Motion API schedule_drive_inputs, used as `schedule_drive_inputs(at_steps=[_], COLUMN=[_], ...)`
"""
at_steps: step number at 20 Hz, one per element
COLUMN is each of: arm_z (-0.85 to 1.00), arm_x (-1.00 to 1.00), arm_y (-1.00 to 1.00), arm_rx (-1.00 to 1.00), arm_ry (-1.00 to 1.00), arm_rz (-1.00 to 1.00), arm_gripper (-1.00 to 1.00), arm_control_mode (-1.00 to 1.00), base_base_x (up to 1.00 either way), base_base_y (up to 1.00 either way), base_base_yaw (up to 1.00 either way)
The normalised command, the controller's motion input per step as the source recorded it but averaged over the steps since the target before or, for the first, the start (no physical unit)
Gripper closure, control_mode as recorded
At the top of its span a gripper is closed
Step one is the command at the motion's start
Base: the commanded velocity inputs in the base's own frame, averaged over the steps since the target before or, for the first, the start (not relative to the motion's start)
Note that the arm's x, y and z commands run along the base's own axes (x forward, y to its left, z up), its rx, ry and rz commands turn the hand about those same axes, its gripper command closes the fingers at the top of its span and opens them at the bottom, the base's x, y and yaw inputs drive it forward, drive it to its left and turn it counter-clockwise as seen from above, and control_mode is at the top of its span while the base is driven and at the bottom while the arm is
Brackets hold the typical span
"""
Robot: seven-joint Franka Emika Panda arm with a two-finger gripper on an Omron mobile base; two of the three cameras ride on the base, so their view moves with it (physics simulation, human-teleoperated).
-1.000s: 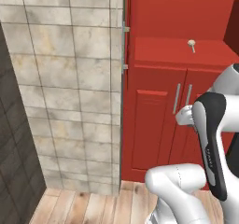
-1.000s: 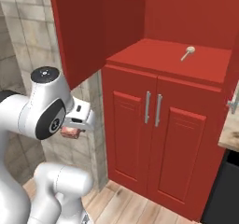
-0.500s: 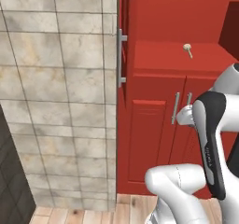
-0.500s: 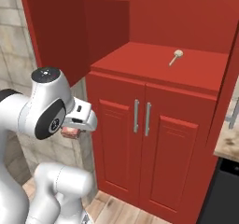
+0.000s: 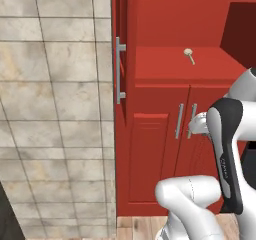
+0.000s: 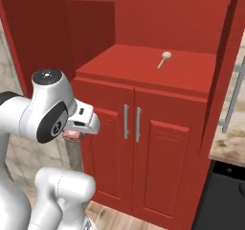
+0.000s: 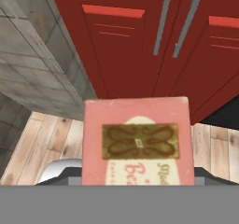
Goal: Pick up the bar soap and dish brush from the sink, and place them back in the cabinet, and close the cabinet doors.
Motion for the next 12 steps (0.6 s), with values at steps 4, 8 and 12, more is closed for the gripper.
schedule_drive_inputs(at_steps=[4,8,12], arm_z=[0.00,0.00,0.00], arm_x=[0.00,0.00,0.00], arm_y=[0.00,0.00,0.00], arm_rx=[0.00,0.00,0.00], arm_ry=[0.00,0.00,0.00], arm_rz=[0.00,0.00,0.00], arm_gripper=[1.00,1.00,1.00], arm_control_mode=[1.00,1.00,1.00], base_base_x=[0.30,0.33,0.34], base_base_y=[-0.02,0.00,0.00], base_base_yaw=[-0.32,-0.36,-0.36])
